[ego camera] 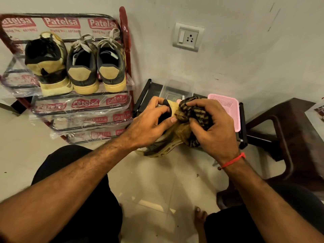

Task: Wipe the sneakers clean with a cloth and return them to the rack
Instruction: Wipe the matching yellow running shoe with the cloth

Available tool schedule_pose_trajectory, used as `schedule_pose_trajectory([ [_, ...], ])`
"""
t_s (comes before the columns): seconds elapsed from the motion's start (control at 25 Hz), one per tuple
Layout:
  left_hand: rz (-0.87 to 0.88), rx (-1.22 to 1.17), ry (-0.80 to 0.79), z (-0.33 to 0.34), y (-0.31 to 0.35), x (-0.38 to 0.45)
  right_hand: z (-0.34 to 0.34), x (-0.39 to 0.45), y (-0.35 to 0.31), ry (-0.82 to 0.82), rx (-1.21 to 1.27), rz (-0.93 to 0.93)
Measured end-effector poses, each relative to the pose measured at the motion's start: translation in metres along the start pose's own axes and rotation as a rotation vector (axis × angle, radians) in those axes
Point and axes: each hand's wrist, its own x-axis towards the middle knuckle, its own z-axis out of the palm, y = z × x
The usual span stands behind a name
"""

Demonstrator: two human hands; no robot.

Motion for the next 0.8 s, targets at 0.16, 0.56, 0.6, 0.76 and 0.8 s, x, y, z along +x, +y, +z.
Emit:
schedule_pose_trajectory([
  [0.16,-0.053,-0.11,0.146,0.008,-0.001,0.001,0.017,-0.005,-0.005,0.012,-0.149,-0.074],
  [0.56,-0.251,-0.063,0.27,0.004,0.003,0.002,0.031,-0.011,0.006,-0.048,-0.276,-0.19],
  [0.6,-0.209,-0.05,0.231,0.009,0.005,0.0,0.023,0.0,0.01,0.029,-0.271,-0.137],
  [0.76,-0.254,-0.092,0.263,0.017,0.015,0.004,0.032,-0.011,0.002,0.051,-0.311,-0.085],
  [0.8,-0.34,-0.143,0.311,0.015,0.014,0.006,0.043,-0.025,-0.003,0.003,-0.325,-0.132],
])
